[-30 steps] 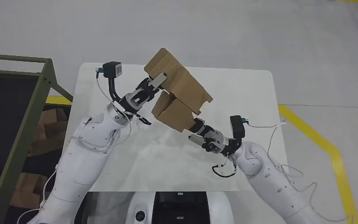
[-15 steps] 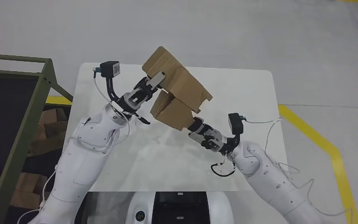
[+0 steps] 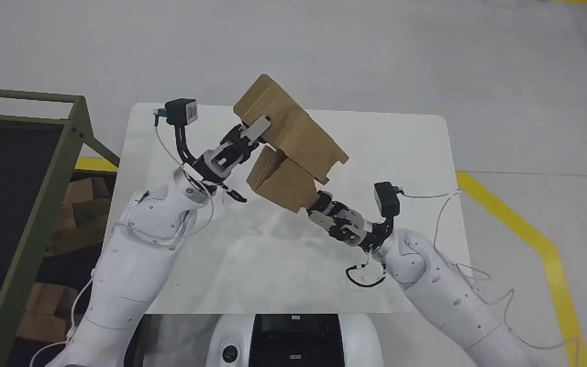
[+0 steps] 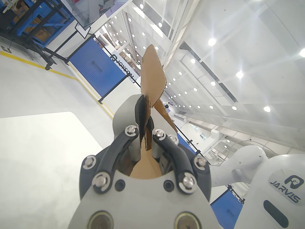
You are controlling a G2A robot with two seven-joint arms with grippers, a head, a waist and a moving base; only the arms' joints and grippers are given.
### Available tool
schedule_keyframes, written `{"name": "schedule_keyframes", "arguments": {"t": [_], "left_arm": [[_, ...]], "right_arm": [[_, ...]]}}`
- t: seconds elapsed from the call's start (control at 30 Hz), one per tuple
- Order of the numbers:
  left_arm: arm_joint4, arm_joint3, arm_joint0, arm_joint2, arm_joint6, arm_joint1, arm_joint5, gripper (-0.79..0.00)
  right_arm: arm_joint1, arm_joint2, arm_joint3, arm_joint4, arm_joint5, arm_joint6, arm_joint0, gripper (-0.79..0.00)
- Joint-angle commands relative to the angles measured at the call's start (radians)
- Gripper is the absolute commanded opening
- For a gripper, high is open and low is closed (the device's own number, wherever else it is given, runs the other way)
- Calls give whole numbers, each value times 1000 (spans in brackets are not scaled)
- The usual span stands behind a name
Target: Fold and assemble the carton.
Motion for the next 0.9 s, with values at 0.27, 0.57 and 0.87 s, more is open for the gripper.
{"name": "schedule_keyframes", "arguments": {"t": [0.27,0.57,0.87], "left_arm": [[1,14,-3,-3,2,-4,1,-785],[15,32,-14,0,-17,-6,0,-785],[22,51,-19,-6,-43,-7,-14,-785]], "right_arm": [[8,8,-3,-7,0,-9,-2,-668],[17,22,-19,-14,0,-17,-8,-727],[27,38,-31,-9,0,-41,-22,-785]]}}
